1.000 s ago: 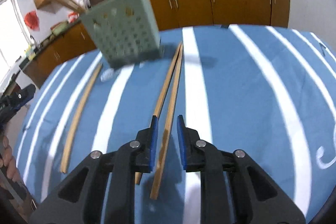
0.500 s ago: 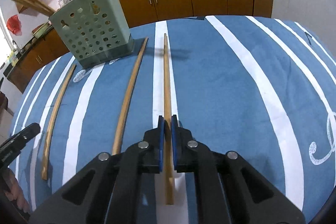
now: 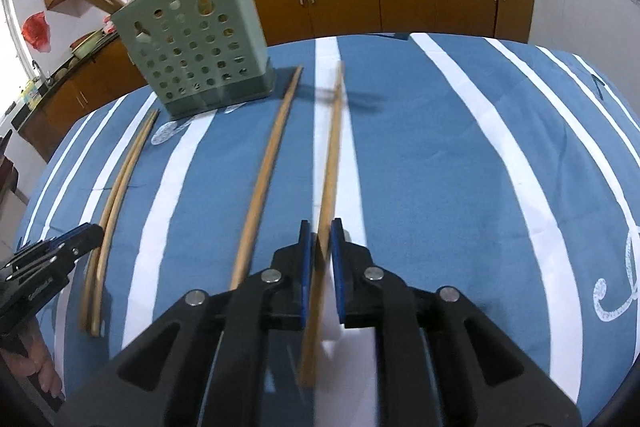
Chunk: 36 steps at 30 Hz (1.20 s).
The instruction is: Organize utensils
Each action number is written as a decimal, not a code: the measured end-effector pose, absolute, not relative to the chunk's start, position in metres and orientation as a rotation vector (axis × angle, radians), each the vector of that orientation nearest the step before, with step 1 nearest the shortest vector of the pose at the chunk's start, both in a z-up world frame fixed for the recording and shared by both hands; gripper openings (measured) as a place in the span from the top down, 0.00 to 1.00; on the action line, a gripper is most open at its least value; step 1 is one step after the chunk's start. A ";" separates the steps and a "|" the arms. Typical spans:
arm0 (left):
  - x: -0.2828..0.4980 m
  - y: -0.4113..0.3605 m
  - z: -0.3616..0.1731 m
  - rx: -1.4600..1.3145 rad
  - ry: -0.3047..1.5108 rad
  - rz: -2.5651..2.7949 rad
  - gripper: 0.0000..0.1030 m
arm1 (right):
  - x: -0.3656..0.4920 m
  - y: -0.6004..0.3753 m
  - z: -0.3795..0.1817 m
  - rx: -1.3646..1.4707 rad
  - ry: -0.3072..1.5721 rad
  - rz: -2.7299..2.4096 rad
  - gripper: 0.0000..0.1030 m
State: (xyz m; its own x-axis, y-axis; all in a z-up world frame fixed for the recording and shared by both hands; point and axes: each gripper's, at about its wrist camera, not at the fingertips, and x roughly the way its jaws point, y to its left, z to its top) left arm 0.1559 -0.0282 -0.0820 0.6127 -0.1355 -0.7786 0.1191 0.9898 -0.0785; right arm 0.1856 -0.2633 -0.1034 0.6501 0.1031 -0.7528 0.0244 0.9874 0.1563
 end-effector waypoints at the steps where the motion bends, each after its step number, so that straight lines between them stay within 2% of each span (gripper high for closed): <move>1: 0.158 -0.025 -0.082 -0.024 0.902 -0.140 0.92 | 0.187 -0.262 -0.103 0.148 0.863 0.042 0.88; 4: 0.164 -0.008 -0.081 -0.031 0.904 -0.098 0.93 | 0.191 -0.268 -0.103 0.145 0.864 0.025 0.92; 11: 0.173 0.041 -0.081 -0.087 0.901 -0.011 0.93 | 0.194 -0.289 -0.104 0.172 0.857 -0.018 0.92; 36: 0.169 0.045 -0.084 -0.103 0.875 -0.033 0.92 | 0.195 -0.285 -0.104 0.159 0.863 -0.026 0.92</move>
